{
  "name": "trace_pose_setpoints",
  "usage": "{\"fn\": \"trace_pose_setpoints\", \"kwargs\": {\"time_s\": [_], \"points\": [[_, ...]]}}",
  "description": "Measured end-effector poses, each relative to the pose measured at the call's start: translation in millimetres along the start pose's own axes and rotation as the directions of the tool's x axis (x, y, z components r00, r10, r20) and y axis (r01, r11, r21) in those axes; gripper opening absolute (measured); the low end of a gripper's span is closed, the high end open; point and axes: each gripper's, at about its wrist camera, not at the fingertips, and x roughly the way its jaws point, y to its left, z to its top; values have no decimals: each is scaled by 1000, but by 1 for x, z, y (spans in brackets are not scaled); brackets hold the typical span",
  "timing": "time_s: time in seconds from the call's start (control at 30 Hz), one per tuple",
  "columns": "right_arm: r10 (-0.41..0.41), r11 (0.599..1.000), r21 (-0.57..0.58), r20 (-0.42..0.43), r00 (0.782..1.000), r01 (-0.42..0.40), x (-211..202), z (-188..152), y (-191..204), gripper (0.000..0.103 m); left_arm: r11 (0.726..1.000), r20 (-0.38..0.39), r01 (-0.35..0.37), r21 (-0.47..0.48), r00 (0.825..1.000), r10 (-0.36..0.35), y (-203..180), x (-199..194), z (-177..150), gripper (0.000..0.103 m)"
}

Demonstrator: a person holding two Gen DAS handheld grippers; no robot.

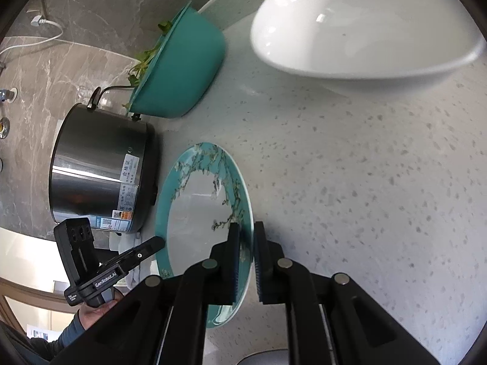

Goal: Organize plates and bowls
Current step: 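Grasp the small teal-rimmed floral plate rim with the right gripper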

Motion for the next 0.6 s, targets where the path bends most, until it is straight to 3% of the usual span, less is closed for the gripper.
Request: {"fn": "trace_pose_setpoints", "kwargs": {"time_s": [0.6], "points": [[-5,1000,-9,83,997,6,-43,-24,5,11,994,24,41,98,999,-44,-23,-23,-3,13]]}}
